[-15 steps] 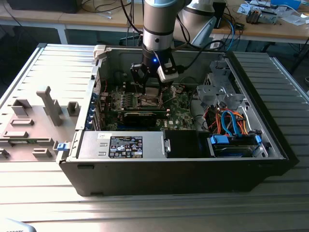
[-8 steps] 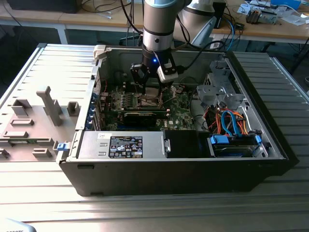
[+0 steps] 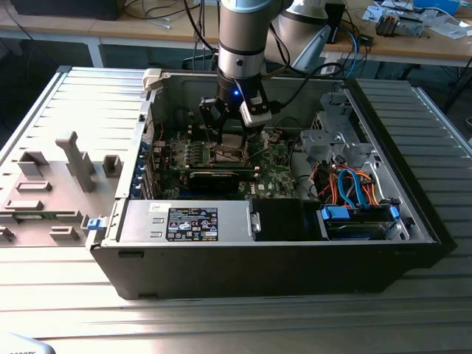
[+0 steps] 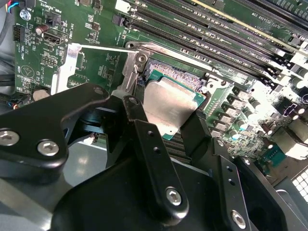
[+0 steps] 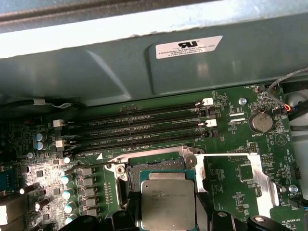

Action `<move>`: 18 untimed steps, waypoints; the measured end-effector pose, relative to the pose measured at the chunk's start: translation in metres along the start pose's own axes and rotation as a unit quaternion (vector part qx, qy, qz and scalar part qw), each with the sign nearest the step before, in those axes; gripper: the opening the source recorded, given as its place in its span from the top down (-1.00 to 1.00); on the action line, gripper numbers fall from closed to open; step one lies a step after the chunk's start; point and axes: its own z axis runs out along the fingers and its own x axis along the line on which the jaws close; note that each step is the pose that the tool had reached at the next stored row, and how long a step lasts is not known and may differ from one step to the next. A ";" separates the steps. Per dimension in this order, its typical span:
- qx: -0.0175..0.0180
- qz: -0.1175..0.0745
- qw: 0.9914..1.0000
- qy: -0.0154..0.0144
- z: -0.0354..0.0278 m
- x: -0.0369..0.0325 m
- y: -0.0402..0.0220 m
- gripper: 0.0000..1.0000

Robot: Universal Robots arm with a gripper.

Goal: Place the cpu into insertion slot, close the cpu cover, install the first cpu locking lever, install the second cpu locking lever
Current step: 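Place the cpu into insertion slot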

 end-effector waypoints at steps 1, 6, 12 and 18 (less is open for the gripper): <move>0.000 0.000 1.000 0.000 0.0001 0.0000 0.0000 -0.08; 0.000 0.002 1.000 0.000 0.0007 0.0000 0.0000 -0.08; 0.000 0.004 1.000 0.000 0.0014 0.0000 0.0000 -0.08; 0.000 0.006 1.000 0.000 0.0021 -0.0001 -0.0001 -0.08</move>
